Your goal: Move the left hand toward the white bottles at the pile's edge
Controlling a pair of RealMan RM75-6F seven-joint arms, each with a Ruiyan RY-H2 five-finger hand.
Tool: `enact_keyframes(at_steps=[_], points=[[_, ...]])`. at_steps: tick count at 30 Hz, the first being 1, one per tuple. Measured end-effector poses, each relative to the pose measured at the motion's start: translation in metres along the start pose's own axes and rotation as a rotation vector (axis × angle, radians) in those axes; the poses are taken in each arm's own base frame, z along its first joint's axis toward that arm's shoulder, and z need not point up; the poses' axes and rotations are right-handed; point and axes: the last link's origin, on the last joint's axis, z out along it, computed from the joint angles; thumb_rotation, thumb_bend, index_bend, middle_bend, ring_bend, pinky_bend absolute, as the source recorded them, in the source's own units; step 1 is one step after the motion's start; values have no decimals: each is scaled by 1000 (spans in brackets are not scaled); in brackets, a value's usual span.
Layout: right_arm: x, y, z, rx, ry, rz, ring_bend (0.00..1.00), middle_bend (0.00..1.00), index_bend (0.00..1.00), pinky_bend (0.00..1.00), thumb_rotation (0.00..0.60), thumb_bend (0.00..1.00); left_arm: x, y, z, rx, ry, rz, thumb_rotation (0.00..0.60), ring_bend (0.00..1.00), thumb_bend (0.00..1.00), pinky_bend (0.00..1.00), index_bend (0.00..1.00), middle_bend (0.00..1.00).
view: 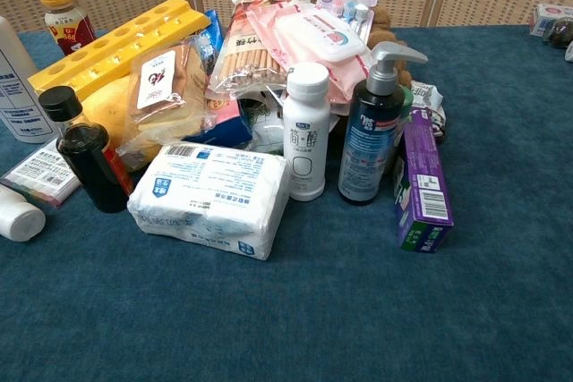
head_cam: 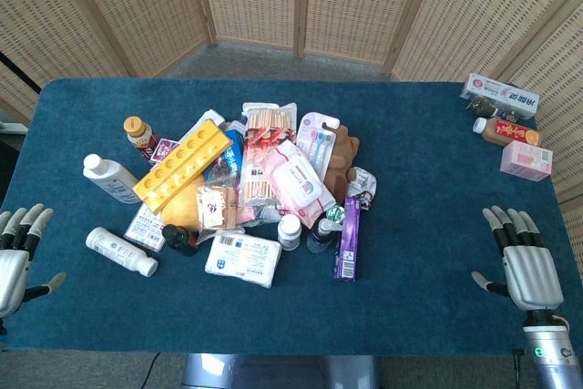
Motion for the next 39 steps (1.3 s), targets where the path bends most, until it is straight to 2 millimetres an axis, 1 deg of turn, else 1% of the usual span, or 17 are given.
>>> enact_keyframes(at_steps=[5,10,12,16,22,24,28,34,39], points=[[5,3,-6,-3,5,-9,0,0,0,0,600,0,-1,1,3,-2,-4,-22,600,0,0,0,0,0],[11,6,-7,-14,19,5,0,0,0,0,600,0,1,5,6,-14,7,-46,600,0,0,0,0,0],[12,8,-7,-17,19,2,0,0,0,0,600,0,1,5,7,-17,6,-71,600,0,0,0,0,0],[13,9,-9,-21,14,2,0,0,0,0,600,0,-1,3,12,-20,11,-181,600,0,0,0,0,0],[19,10,-11,-25,28,20,0,0,0,0,600,0,-10,-12,29,-6,59,-389,600,0,0,0,0,0],[19,11,-11,-29,29,26,0,0,0,0,600,0,-12,-18,34,5,85,-428,600,0,0,0,0,0],[19,10,-11,-29,26,31,0,0,0,0,600,0,-16,-30,42,47,126,-452,600,0,0,0,0,0],[18,8,-10,-23,23,37,0,0,0,0,600,0,-23,-50,51,131,142,-475,600,0,0,0,0,0],[17,7,-9,-19,18,39,0,0,0,0,600,0,-30,-54,67,164,142,-486,600,0,0,0,0,0]])
